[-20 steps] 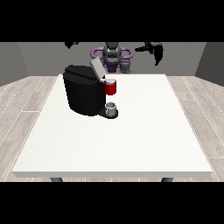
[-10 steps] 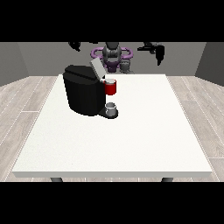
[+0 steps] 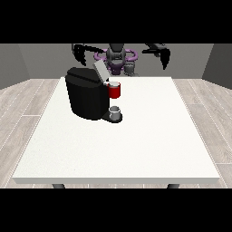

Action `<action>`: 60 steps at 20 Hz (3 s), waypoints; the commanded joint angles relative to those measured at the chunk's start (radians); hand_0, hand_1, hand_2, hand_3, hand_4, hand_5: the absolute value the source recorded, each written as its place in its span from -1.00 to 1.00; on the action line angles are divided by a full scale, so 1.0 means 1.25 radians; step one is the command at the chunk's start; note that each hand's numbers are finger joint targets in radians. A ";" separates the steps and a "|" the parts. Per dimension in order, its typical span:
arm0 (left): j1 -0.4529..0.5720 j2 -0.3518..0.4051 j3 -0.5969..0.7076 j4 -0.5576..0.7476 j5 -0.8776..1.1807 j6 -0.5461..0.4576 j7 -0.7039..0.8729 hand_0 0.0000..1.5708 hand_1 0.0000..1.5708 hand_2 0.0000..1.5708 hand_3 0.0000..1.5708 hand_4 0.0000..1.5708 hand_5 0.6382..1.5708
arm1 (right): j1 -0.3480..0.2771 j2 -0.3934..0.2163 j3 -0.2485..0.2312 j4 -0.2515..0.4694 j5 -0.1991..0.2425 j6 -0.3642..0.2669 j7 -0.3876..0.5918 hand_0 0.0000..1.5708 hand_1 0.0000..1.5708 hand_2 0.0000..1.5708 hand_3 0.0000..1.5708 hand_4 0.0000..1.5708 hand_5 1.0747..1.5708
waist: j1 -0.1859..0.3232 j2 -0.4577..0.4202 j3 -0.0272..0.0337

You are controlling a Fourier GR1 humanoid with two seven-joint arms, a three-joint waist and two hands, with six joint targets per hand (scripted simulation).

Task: Insert the coffee pod into the coffee machine and close the lid

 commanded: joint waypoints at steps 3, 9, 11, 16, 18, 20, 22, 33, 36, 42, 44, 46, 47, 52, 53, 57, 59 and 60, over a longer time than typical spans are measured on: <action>0.070 0.027 -0.011 -0.081 0.029 -0.011 0.008 -1.00 -1.00 -1.00 -1.00 -1.00 1.00 | -0.068 -0.024 -0.019 0.056 -0.010 0.037 0.001 -1.00 -1.00 -1.00 -1.00 -1.00 1.00 | -0.024 0.042 0.0000; 0.060 0.060 -0.005 -0.092 0.028 0.008 -0.010 -1.00 -1.00 -1.00 -1.00 -1.00 1.00 | -0.143 -0.013 -0.020 0.101 0.001 0.027 0.005 -1.00 -1.00 -1.00 -1.00 -1.00 1.00 | -0.034 0.089 0.0000; 0.066 0.047 -0.010 -0.100 0.032 0.032 -0.006 -1.00 -1.00 -1.00 -1.00 -1.00 1.00 | -0.135 0.008 0.021 0.100 0.051 0.007 -0.012 -1.00 -1.00 -1.00 -1.00 -1.00 1.00 | -0.046 0.076 0.0000; 0.050 0.064 -0.005 -0.125 0.060 0.028 0.005 -1.00 -1.00 -1.00 -1.00 -1.00 1.00 | -0.183 0.000 -0.002 0.168 0.054 0.016 -0.050 -1.00 -1.00 -1.00 -1.00 -1.00 1.00 | -0.033 0.108 0.0000; 0.076 0.074 -0.010 -0.154 0.067 0.018 0.033 -1.00 -1.00 -1.00 -1.00 -1.00 1.00 | -0.162 0.029 0.010 0.182 0.067 -0.012 -0.058 -1.00 -1.00 -1.00 -1.00 -1.00 1.00 | -0.021 0.092 0.0001; 0.082 0.084 -0.008 -0.108 0.043 0.023 -0.025 -1.00 -1.00 -1.00 -1.00 -1.00 1.00 | -0.204 0.012 0.003 0.159 0.052 0.010 -0.010 -1.00 -1.00 -1.00 -1.00 -0.95 1.00 | -0.043 0.099 -0.0001; 0.053 0.061 -0.025 -0.146 0.046 0.058 0.032 -1.00 -1.00 -1.00 -1.00 -1.00 1.00 | -0.208 0.015 0.006 0.205 0.063 0.013 -0.036 -1.00 -1.00 -1.00 -1.00 -1.00 1.00 | -0.030 0.107 0.0001; 0.089 0.066 -0.013 -0.077 0.050 0.057 -0.055 -1.00 -1.00 -1.00 -1.00 -0.97 1.00 | -0.233 0.068 0.048 0.199 0.101 -0.016 -0.053 -1.00 -1.00 -1.00 -1.00 -1.00 1.00 | -0.050 0.119 -0.0003; 0.064 0.042 -0.049 -0.106 0.011 0.110 -0.016 -1.00 -1.00 -1.00 -1.00 -0.80 1.00 | -0.265 0.046 0.047 0.224 0.102 0.022 -0.044 -1.00 -1.00 -1.00 -1.00 -0.86 1.00 | -0.046 0.114 -0.0001; 0.056 0.087 -0.018 -0.089 0.066 0.051 -0.013 -1.00 -1.00 -1.00 -1.00 -0.82 1.00 | -0.349 0.047 0.051 0.233 0.141 -0.013 -0.011 -1.00 -1.00 -1.00 -1.00 -0.73 1.00 | -0.006 0.122 -0.0002; 0.009 0.129 0.015 -0.061 0.083 0.038 -0.011 -1.00 -1.00 -1.00 -1.00 -0.79 1.00 | -0.339 0.086 0.085 0.225 0.172 -0.039 -0.028 -1.00 -1.00 -1.00 -1.00 -0.84 1.00 | -0.032 0.131 -0.0002; 0.020 0.088 -0.025 -0.102 0.069 0.064 0.014 -1.00 -1.00 -1.00 -1.00 -1.00 1.00 | -0.356 0.045 0.067 0.257 0.173 -0.006 -0.046 -1.00 -1.00 -1.00 -1.00 -0.84 1.00 | -0.011 0.130 0.0000; 0.052 0.094 -0.027 -0.096 0.074 0.039 -0.004 -1.00 -1.00 -1.00 -1.00 -1.00 1.00 | -0.365 0.049 0.063 0.250 0.166 -0.003 -0.006 -1.00 -1.00 -1.00 -1.00 -0.82 1.00 | -0.009 0.105 -0.0001; 0.073 0.061 -0.053 -0.108 0.025 0.097 -0.068 -1.00 -1.00 -1.00 -1.00 -0.74 1.00 | -0.332 0.085 0.067 0.238 0.160 -0.007 -0.049 -1.00 -1.00 -1.00 -1.00 -0.84 1.00 | -0.036 0.089 -0.0001; 0.077 0.060 -0.060 -0.139 0.051 0.072 -0.026 -1.00 -1.00 -1.00 -1.00 -0.76 1.00 | -0.300 0.120 0.088 0.249 0.179 -0.037 -0.082 -1.00 -1.00 -1.00 -1.00 -0.84 1.00 | -0.012 0.073 0.0001; 0.084 0.052 -0.049 -0.098 0.054 0.077 -0.098 -1.00 -1.00 -1.00 -1.00 -0.69 1.00 | -0.306 0.133 0.097 0.203 0.153 0.015 -0.099 -1.00 -1.00 -1.00 -1.00 -0.77 1.00 | -0.049 0.077 -0.0001; 0.084 0.038 -0.060 -0.082 0.039 0.097 -0.074 -1.00 -1.00 -1.00 -1.00 -0.76 1.00 | -0.197 0.143 0.183 0.160 0.088 0.009 -0.148 -1.00 -1.00 -1.00 -1.00 -0.55 1.00 | -0.072 0.024 0.0001; 0.120 0.038 -0.058 -0.083 0.025 0.107 -0.110 -1.00 -1.00 -1.00 -1.00 -0.76 1.00 | -0.205 0.144 0.131 0.152 0.090 0.056 -0.127 -1.00 -1.00 -1.00 -1.00 -0.65 1.00 | -0.102 0.020 0.0000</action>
